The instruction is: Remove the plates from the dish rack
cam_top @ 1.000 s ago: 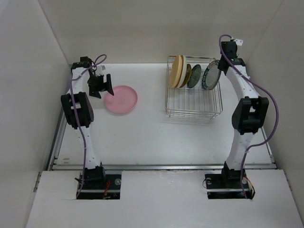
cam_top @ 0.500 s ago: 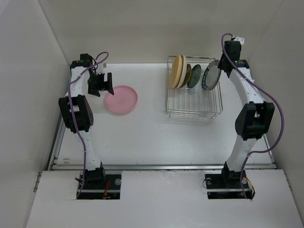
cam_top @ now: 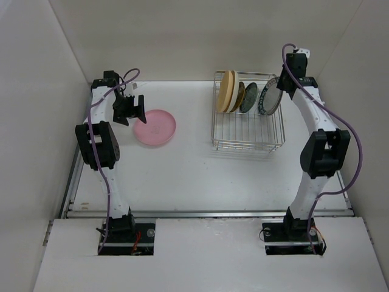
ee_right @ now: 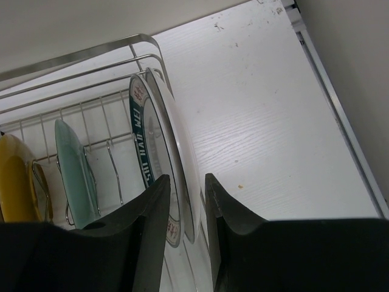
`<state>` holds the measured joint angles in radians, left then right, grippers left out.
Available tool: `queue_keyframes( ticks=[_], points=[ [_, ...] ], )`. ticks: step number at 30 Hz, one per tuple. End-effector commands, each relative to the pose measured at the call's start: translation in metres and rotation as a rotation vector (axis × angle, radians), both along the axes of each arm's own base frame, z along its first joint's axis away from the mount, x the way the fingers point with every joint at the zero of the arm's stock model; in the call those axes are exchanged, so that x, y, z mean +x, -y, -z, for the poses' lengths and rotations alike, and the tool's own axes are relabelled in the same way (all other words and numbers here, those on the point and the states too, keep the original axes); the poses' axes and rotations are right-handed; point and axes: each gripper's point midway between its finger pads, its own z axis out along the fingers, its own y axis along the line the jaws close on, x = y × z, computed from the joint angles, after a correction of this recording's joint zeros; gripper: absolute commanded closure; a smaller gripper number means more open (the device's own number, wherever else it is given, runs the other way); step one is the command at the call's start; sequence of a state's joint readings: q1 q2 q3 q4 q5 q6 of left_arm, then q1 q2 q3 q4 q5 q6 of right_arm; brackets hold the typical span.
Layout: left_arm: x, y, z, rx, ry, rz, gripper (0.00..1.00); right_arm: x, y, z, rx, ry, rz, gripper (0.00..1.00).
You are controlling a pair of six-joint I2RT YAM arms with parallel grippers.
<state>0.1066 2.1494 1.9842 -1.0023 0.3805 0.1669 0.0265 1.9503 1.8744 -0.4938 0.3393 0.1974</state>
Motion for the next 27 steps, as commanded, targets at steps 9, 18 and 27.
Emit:
queue_keyframes(
  ticks=[9, 18, 27],
  points=[
    [-0.007, -0.001, -0.021, 0.01, 0.034, 0.008, 0.11, 0.013, 0.008, 0.014, -0.029, -0.004, 0.03, 0.68],
    [-0.007, -0.002, -0.025, 0.014, 0.046, 0.017, 0.1, 0.009, 0.01, 0.015, -0.034, -0.01, 0.038, 0.69],
    [-0.011, -0.001, -0.025, 0.012, 0.028, 0.017, 0.08, -0.001, 0.011, -0.019, -0.032, 0.058, 0.04, 0.69]
  ],
)
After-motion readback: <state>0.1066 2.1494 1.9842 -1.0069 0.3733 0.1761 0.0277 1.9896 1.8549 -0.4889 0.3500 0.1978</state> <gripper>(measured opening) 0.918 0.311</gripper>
